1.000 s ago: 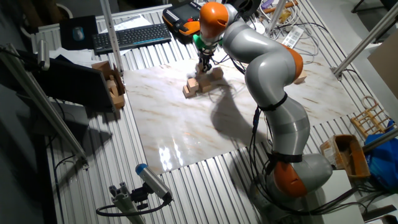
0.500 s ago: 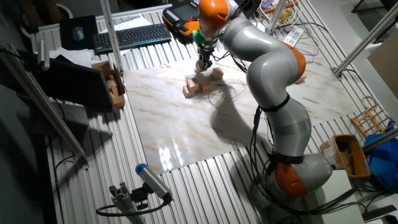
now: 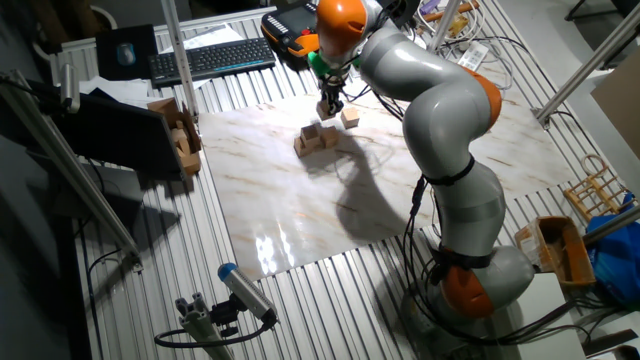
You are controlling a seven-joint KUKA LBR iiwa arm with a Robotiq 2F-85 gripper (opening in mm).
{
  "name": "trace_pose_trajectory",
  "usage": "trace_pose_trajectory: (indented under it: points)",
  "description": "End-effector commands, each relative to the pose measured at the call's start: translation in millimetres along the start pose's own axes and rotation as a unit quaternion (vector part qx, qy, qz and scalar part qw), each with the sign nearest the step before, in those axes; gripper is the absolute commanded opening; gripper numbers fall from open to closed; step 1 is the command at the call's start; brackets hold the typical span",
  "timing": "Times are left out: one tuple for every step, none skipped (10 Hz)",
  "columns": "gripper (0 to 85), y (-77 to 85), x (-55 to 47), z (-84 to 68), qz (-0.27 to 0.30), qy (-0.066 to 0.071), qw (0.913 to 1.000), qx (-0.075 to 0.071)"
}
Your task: Stack the blocks into a pyramid shape
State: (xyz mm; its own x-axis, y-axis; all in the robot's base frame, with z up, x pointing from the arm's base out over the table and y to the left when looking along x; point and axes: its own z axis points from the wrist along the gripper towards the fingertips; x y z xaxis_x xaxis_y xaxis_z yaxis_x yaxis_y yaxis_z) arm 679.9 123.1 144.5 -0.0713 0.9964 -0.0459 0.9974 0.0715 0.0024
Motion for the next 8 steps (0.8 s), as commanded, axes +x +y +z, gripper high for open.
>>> trace_pose_trajectory:
  points:
    - [0.0, -1.8, -2.0, 1.2, 0.001, 0.005, 1.0, 0.001]
    - [0.0, -3.8, -4.9, 4.4, 0.002, 0.004, 1.0, 0.0]
    - [0.0, -6.5, -7.4, 7.1, 0.003, 0.004, 1.0, -0.005]
    - [0.0, -8.2, -7.6, 9.2, 0.005, 0.007, 1.0, -0.005]
    - [0.0, -9.6, -5.9, 12.2, 0.007, 0.007, 0.9999, -0.005]
    - [0.0, -11.3, -5.1, 12.5, 0.01, 0.011, 0.9999, -0.004]
    - [0.0, -12.7, -2.7, 13.4, 0.012, 0.013, 0.9998, 0.0]
    - [0.0, -14.1, -0.4, 16.8, 0.015, 0.012, 0.9998, 0.0]
